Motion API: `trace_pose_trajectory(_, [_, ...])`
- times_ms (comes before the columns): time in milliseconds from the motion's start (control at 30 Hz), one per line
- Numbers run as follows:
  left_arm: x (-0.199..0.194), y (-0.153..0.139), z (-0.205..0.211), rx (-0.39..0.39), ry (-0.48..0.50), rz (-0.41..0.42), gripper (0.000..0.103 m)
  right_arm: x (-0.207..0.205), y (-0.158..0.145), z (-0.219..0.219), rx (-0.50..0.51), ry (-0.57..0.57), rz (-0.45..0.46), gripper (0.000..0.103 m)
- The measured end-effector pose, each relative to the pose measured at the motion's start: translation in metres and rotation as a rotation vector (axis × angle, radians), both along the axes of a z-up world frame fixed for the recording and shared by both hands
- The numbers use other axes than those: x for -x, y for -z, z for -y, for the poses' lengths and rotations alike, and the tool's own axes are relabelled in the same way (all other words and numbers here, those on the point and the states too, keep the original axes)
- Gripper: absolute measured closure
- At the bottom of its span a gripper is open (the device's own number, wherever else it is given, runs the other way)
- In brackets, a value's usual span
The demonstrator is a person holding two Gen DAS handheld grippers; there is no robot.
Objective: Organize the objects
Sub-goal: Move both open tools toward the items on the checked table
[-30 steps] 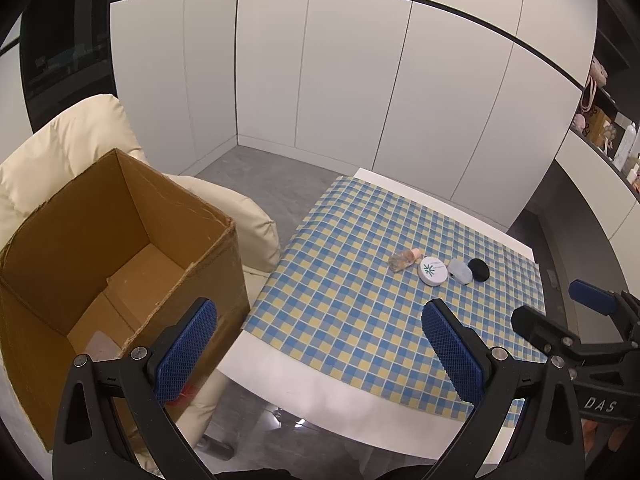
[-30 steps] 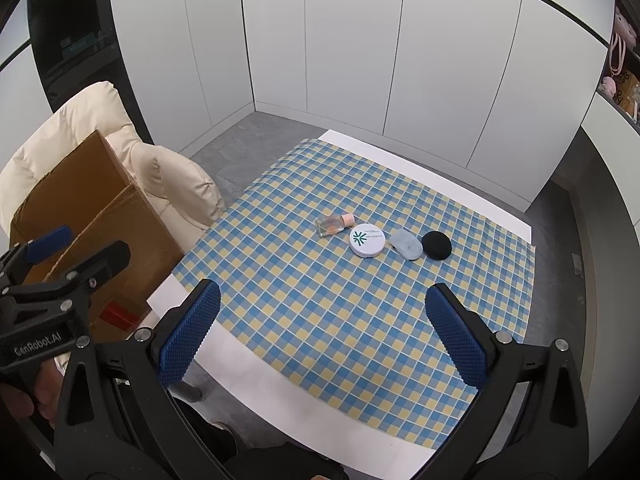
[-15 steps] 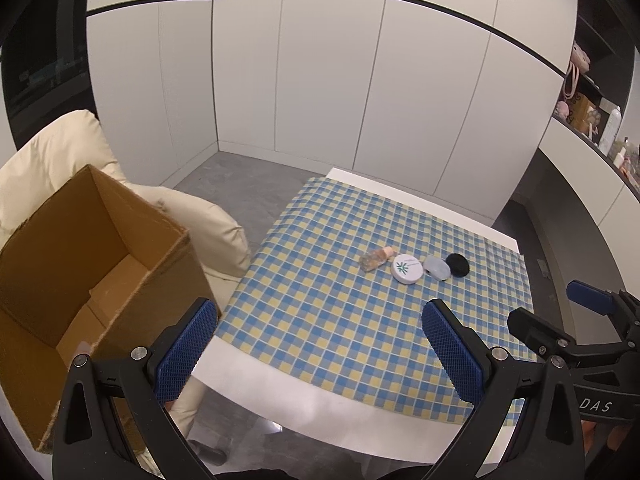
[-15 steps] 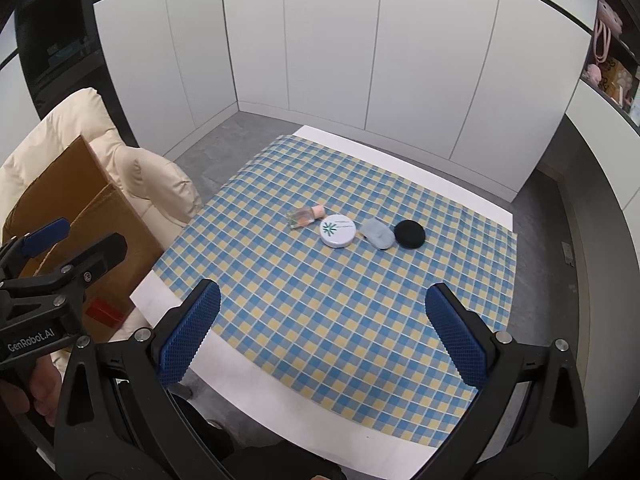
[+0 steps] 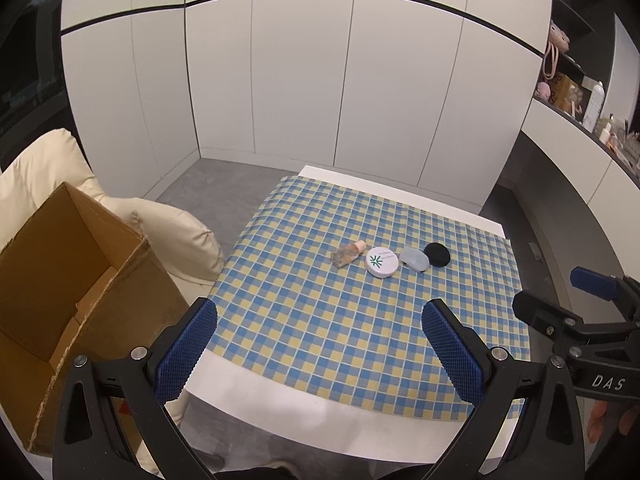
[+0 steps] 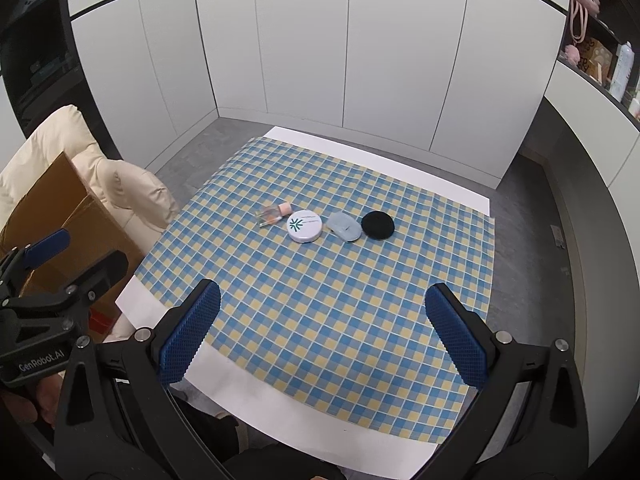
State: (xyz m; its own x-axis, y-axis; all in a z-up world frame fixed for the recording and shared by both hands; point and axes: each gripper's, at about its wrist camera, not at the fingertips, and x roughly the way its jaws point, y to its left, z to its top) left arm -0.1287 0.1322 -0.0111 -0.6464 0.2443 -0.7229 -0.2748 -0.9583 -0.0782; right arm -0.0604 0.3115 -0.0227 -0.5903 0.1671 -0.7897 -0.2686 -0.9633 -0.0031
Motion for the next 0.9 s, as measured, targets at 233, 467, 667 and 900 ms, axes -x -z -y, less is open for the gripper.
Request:
trace_pose_trajectory(233, [0.004,0.003,-0.002,-0.004,0.006,0.010,0.001,-0.003,-0.001,-0.005,-0.008,0.013,0.004,0.000])
trace_pose_trajectory(467, [0.006,0.002,-0.010,-0.006,0.020,0.009,0.001,-0.008,0.002,-0.010,-0.021,0.022,0.014,0.000])
trace_pose_trajectory(667, [0.008,0.003,-0.021,-0.008,0.024,0.020,0.001,-0.017,0.004,-0.020,-0.031,0.037,0.025,0.000])
trace_pose_trajectory(900, [0.005,0.004,-0.044,-0.006,0.065,0.022,0.001,-0.034,0.004,-0.039,-0.035,0.068,0.036,0.000])
